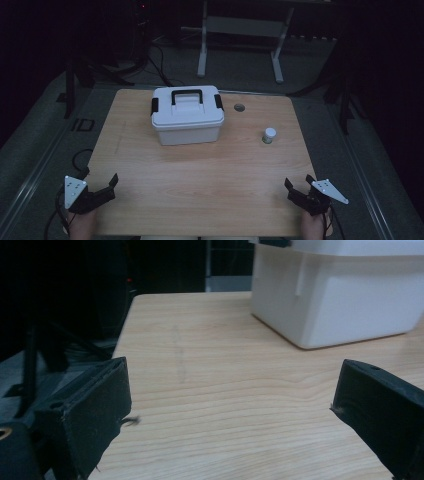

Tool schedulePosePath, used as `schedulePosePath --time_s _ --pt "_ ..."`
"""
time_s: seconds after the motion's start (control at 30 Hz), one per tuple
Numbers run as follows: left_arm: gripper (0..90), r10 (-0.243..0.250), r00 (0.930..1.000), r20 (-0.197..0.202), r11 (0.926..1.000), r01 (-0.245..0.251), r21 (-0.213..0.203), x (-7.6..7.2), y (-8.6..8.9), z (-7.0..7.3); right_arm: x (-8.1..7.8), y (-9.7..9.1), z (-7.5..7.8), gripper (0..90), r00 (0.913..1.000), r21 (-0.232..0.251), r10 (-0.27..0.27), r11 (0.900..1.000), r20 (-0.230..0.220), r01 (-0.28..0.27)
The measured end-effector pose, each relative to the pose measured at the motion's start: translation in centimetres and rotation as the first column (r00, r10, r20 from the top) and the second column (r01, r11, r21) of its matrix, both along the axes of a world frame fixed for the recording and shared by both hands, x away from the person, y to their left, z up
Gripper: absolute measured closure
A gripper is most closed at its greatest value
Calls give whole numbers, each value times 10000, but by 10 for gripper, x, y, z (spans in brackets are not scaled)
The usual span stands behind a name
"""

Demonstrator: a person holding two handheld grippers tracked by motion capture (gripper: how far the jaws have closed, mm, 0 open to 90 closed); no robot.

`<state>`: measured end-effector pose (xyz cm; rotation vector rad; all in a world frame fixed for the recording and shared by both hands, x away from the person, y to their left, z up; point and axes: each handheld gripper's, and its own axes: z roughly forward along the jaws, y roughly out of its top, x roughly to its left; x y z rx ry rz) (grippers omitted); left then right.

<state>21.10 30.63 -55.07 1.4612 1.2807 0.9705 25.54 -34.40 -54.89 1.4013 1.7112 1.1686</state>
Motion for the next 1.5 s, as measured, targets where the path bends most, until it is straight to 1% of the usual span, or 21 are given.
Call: schedulePosePath --time_s 0.1,0.17,0.23,0.33,0.43,0.53,0.6,0.63,0.67,0.73,0.8,0.83,0.9,0.93,1.03,1.07,1.17,1.2,1.3,1.43,1.5 --pt "21 1 10000 -26 10000 -1 -86 0 2 0 0 1 0 146 9999 -18 85 10000 -83 -85" --pt "21 49 9997 -253 9999 -46 132 1 3 1 1 2 1 146 9998 -102 163 9998 -115 -164" --pt "21 83 9995 -319 9999 -79 127 1 4 2 1 2 2 147 9996 -86 278 9996 -103 -279" --pt "21 -166 9993 -329 9992 154 -376 3 8 2 2 3 5 146 9994 -153 344 9993 -93 -346" --pt "21 -348 9970 -685 9964 292 -801 6 12 5 5 7 10 146 9989 -180 476 9987 3 -476" --pt "21 82 9989 -452 9974 -114 -711 6 11 10 11 13 14 146 9965 67 793 9968 -251 -792" --pt "21 82 9989 -452 9974 -114 -711 6 11 10 13 15 15 146 9959 20 826 9966 -361 -826" --pt "21 -169 9998 -118 9969 159 -775 9 8 15 18 21 18 125 9948 15 994 9951 -242 -994" --pt "21 -373 9991 -192 9959 356 -830 10 7 15 20 24 20 125 9936 12 1082 9941 -309 -1083" --pt "21 -731 9967 -366 9938 697 -863 15 4 15 24 28 24 125 9886 325 1483 9885 -275 -1474" --pt "21 -731 9967 -366 9938 697 -863 15 4 15 27 31 26 125 9856 433 1651 9856 -354 -1635" --pt "21 -1127 9912 -696 9912 1072 -779 23 -2 14 32 38 29 126 9797 389 1969 9800 -374 -1954" --pt "21 -1145 9904 -768 9917 1094 -673 27 -6 15 36 44 32 139 9745 280 2201 9753 -437 -2190" --pt "21 -1406 9867 -810 9878 1343 -786 30 -7 15 38 48 33 145 9720 170 2314 9728 -417 -2309" --pt "21 -1612 9823 -952 9845 1534 -850 38 -10 16 47 61 36 145 9600 -2 2740 9616 -570 -2744" --pt "21 -1544 9830 -994 9860 1470 -786 41 -11 16 50 64 37 145 9577 -14 2827 9591 -537 -2832" --pt "21 -1798 9762 -1213 9824 1719 -730 50 -14 16 59 75 39 144 9538 -232 2961 9544 -501 -2975" --pt "21 -1974 9716 -1305 9793 1894 -711 53 -14 16 63 77 40 144 9535 -288 2977 9538 -476 -2992" --pt "21 -2111 9665 -1460 9766 2023 -733 63 -16 17 74 84 42 144 9483 -323 3132 9485 -519 -3151" --pt "21 -2073 9663 -1528 9774 1978 -751 76 -17 18 91 94 43 144 9422 -443 3282 9424 -683 -3315" --pt "24 -2024 9665 -1576 9788 1948 -628 82 -19 19 98 99 43 149 9438 -637 3228 9428 -711 -3272"
